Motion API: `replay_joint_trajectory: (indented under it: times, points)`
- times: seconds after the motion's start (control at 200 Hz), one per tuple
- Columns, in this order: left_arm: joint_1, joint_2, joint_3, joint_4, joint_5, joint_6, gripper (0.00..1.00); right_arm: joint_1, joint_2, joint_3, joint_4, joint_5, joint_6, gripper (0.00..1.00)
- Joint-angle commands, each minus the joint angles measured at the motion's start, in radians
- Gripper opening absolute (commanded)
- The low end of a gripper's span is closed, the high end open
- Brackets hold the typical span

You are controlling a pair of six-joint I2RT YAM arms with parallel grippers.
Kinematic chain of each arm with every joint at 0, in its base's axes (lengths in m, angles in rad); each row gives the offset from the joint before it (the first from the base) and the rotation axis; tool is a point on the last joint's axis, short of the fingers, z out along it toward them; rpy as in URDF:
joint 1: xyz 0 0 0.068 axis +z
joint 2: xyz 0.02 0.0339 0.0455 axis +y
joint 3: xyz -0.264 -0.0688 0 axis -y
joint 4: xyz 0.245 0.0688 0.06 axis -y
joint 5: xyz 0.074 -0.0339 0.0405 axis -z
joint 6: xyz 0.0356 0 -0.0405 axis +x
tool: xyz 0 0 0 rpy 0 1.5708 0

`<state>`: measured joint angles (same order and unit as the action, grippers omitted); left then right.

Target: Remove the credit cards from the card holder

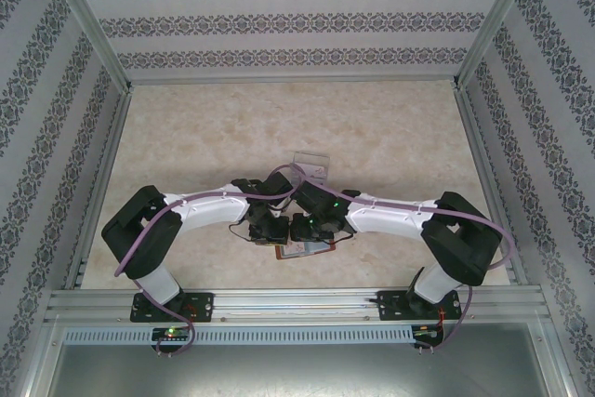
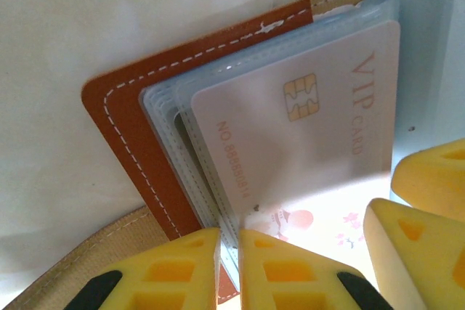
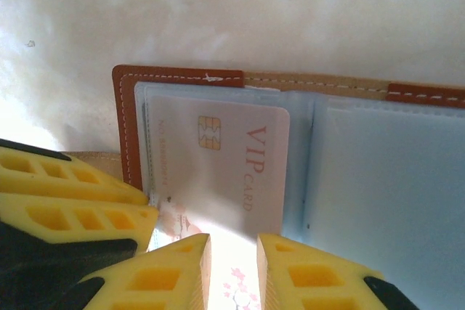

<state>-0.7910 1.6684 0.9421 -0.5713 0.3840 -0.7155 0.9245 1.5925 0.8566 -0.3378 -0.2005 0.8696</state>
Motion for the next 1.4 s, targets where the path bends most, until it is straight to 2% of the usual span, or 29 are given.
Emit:
replay_joint_trajectory:
  times: [0.0,0.45,0.789,1.394]
  points:
    - [-0.011,-0.007,-0.011,-0.007,-0.024,0.006,0.17,-0.006,0.026,-0.017,0.006,-0.005,0.009,0.25]
    - [-0.011,-0.011,-0.012,-0.015,-0.029,0.006,0.17,-0.006,0.012,0.001,-0.084,0.066,-0.015,0.28]
    - [-0.011,-0.015,-0.013,-0.018,-0.033,0.005,0.17,-0.006,-0.037,0.000,-0.024,0.032,-0.005,0.24]
    - [-0.011,-0.012,-0.004,-0.027,-0.034,0.010,0.16,-0.009,0.047,0.006,0.004,0.010,-0.007,0.20]
